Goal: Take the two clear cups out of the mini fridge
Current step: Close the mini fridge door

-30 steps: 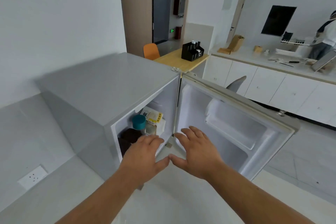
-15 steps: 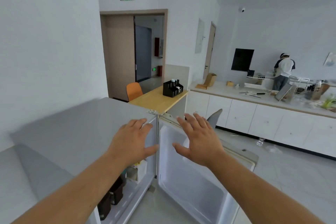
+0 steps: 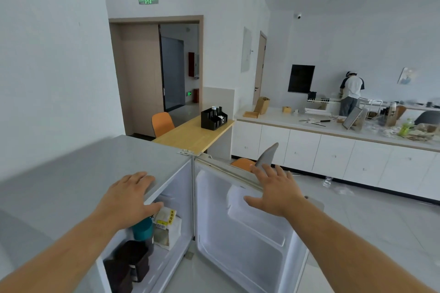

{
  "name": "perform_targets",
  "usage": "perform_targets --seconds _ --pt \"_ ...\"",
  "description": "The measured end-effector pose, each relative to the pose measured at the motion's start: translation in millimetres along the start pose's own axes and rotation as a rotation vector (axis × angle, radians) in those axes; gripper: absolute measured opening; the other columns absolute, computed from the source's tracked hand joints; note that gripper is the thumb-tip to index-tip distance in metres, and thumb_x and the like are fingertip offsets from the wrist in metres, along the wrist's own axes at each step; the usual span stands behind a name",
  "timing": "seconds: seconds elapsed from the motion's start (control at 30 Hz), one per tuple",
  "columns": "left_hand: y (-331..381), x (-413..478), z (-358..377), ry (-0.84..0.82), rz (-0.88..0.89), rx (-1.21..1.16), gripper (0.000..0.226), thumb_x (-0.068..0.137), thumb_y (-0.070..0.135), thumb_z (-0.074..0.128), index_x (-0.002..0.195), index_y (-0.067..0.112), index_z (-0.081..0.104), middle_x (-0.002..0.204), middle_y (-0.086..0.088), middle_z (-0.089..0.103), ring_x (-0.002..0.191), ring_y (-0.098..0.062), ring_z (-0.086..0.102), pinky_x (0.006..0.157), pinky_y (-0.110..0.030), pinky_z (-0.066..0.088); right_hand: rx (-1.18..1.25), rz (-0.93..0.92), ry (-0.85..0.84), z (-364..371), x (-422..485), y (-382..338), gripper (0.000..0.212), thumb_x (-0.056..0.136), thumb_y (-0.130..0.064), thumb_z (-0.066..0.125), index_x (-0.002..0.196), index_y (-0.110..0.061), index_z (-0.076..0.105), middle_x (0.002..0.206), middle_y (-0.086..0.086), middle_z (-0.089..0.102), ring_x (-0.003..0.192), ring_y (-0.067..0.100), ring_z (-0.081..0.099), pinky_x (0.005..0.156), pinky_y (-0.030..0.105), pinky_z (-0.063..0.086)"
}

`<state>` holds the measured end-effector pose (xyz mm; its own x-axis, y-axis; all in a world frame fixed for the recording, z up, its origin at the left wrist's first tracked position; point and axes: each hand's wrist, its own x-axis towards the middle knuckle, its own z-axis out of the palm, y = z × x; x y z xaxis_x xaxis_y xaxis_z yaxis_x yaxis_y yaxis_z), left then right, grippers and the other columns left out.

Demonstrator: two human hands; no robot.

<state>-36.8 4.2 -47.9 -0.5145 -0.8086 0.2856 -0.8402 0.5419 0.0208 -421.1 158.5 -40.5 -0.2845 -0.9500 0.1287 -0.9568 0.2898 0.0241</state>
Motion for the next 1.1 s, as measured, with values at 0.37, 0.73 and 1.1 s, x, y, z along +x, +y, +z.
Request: perform_targets --seconds 0.37,0.73,1.1 --pt "-7 8 10 0.062 -0.091 -0.126 0.035 0.088 0.042 0.066 0.120 0.028 0.058 0.119 0.006 0.062 0.099 -0.014 0.049 0.081 -0.036 0.051 -0.012 0.019 -0.003 25 -5 7 0.067 0.095 -0.043 0.041 0.155 -0.042 0.011 0.134 0.002 0.049 0.099 0.027 0.057 0.072 0.038 0.049" --pt "-3 6 6 0.052 -0.085 -0.125 0.036 0.091 0.042 0.065 0.122 0.027 0.057 0.119 0.004 0.064 0.100 -0.017 0.052 0.082 -0.038 0.054 0.104 -0.021 0.096 20 -24 -12 0.048 0.101 -0.036 0.049 0.148 -0.030 0.043 0.139 -0.006 0.050 0.107 0.023 0.057 0.087 0.040 0.056" --pt "-5 6 8 0.075 -0.091 -0.138 0.037 0.091 0.042 0.063 0.125 0.025 0.059 0.123 0.000 0.065 0.105 -0.021 0.054 0.086 -0.041 0.055 0.072 -0.154 0.015 -9 -39 -57 0.031 0.098 -0.042 0.043 0.111 -0.025 0.065 0.096 -0.003 0.054 0.084 0.019 0.058 0.076 0.041 0.058"
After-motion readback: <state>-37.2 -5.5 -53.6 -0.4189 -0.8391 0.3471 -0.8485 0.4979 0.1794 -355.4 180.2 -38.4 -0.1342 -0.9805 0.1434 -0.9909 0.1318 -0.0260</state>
